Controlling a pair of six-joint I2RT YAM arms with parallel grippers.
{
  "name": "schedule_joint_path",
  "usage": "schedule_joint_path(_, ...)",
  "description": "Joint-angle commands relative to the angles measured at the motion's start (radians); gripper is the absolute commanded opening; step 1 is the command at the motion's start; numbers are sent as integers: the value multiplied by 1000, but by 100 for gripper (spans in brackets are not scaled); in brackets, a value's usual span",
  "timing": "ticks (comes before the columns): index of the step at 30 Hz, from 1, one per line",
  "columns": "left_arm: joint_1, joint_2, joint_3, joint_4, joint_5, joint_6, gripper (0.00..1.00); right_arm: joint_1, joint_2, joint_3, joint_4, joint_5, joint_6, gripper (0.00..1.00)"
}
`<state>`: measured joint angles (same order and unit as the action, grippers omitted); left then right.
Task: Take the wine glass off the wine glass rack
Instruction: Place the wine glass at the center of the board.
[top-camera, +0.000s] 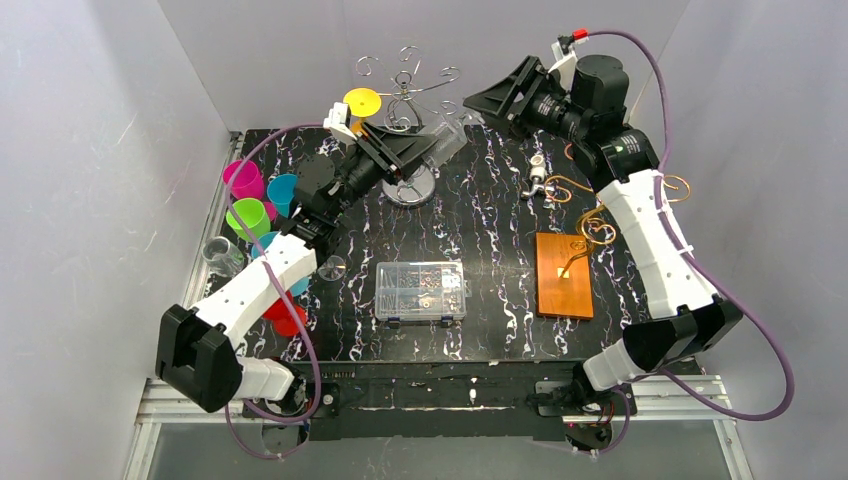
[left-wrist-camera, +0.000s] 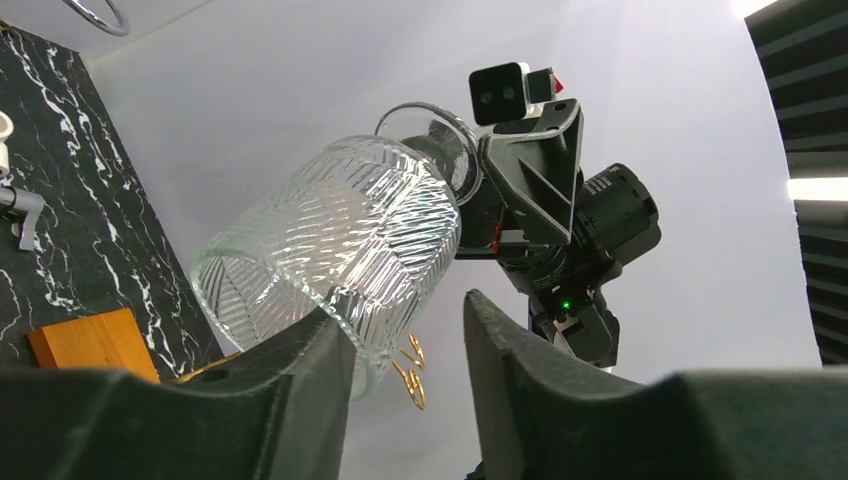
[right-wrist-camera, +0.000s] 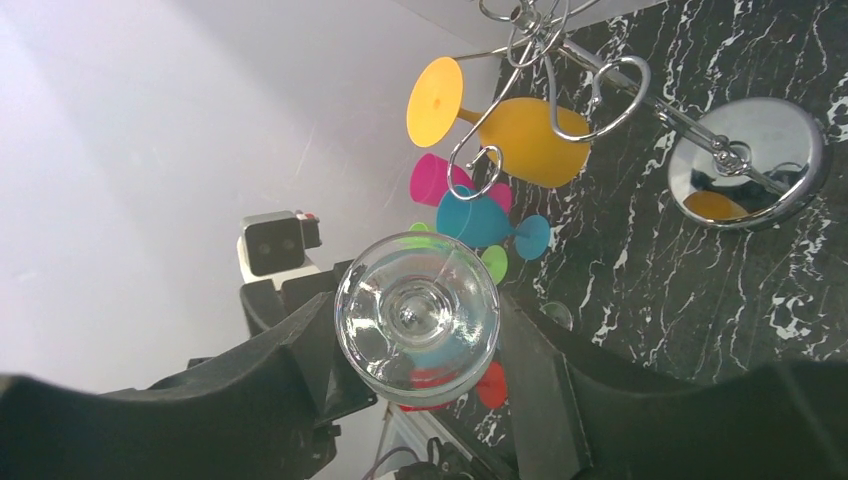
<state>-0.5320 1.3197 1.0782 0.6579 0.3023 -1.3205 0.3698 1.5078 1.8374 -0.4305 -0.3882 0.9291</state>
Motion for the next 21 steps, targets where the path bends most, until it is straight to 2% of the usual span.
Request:
schedule_joint_path(1, 0, 10, 52, 104, 11, -36, 36, -5, -70, -51, 154, -40, 48, 38)
schedule_joint_path(10, -11, 3, 76, 138, -5, -52, 14, -5, -116, -183, 250, -74, 101, 38)
schedule_joint_path(13, -16, -2, 84, 139, -4, -48, 0, -5, -127, -227, 279, -87, 116, 38)
schedule_joint_path(21, -19, -22, 74, 71, -8, -45, 0, -5, -133, -232, 280, -83, 106, 46)
